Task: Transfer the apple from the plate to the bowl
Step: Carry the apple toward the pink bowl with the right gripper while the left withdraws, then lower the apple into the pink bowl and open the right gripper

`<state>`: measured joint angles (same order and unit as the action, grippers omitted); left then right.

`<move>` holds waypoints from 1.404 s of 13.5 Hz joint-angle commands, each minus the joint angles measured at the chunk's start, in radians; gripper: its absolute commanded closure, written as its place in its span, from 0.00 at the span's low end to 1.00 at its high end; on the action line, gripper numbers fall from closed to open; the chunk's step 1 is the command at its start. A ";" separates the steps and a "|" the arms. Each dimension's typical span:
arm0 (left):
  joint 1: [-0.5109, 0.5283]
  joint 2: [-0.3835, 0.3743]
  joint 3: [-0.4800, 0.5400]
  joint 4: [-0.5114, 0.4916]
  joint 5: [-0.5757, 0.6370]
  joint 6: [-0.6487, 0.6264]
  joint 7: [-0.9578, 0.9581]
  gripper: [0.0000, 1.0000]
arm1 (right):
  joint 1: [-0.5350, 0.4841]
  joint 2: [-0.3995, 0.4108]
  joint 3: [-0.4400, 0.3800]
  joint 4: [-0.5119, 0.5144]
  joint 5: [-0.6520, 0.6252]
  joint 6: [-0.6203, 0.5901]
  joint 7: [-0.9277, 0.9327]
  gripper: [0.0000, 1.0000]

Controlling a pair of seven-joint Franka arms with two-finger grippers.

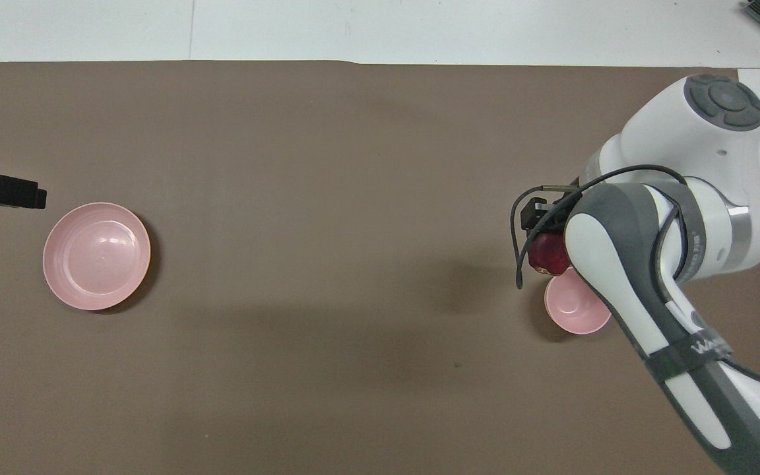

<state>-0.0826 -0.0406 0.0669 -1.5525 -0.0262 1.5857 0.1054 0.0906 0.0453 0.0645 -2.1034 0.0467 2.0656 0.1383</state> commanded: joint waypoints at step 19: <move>0.006 -0.045 0.007 -0.043 0.011 -0.027 0.048 0.00 | -0.147 -0.127 -0.003 0.225 -0.070 -0.295 -0.025 0.00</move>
<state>-0.0826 -0.0670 0.0784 -1.5774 -0.0262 1.5601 0.1416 -0.0472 -0.0901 0.0581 -1.9768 -0.0069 1.8692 0.0641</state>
